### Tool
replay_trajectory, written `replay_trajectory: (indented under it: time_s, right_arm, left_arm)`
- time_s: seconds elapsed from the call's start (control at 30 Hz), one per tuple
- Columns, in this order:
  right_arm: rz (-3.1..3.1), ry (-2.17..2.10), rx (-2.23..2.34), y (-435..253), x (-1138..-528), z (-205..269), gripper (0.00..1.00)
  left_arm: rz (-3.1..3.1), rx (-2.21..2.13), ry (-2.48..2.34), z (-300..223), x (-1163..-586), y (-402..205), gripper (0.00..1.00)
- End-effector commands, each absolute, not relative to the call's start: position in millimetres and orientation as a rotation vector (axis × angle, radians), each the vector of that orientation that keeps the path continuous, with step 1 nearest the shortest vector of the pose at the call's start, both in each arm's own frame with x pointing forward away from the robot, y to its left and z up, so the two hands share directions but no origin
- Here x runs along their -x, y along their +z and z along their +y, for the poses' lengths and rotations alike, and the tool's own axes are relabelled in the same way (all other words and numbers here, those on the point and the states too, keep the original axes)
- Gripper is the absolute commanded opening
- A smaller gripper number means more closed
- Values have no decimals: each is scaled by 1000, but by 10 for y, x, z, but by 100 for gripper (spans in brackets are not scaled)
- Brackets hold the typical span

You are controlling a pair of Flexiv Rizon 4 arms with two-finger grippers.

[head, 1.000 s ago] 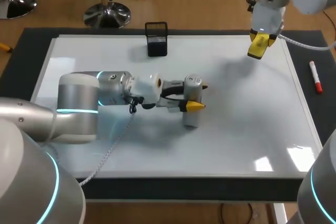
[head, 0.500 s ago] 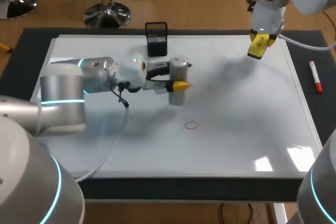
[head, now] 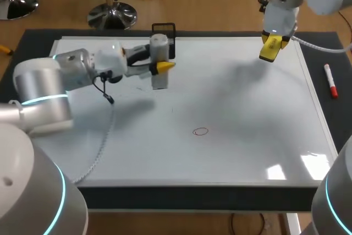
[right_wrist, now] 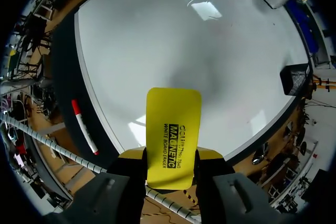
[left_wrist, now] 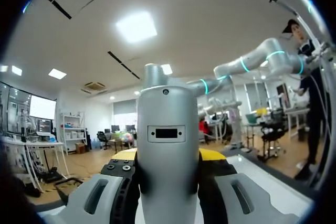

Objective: Pick up the inspection probe, press it on each red-marked spot on the whiteboard one by one, put down the probe, pick up the eraser, and wipe off all the red marks.

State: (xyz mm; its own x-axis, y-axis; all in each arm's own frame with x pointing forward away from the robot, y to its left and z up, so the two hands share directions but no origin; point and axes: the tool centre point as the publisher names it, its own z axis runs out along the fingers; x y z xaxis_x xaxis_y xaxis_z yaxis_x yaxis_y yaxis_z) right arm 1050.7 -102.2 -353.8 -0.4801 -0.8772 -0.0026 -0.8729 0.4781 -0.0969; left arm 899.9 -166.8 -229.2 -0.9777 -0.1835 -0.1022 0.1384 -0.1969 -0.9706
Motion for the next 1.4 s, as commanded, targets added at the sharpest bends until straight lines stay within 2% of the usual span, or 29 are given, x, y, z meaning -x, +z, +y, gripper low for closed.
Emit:
replay_trajectory:
  time_s: [0.03, 0.53, 1.4]
  right_arm:
    - [2656, -131, 1578, -3529, -10512, -1025, 0]
    - [2656, -131, 1578, -3529, -10512, -1025, 0]
    - [2656, -131, 1578, -3529, -10512, -1025, 0]
  left_arm:
    - [1826, 115, -2257, -1467, -9058, -2248, 0]
    - [1795, 306, -2230, -907, -9494, -2372, 0]
    - [1779, 386, -2218, -712, -9552, -2400, 0]
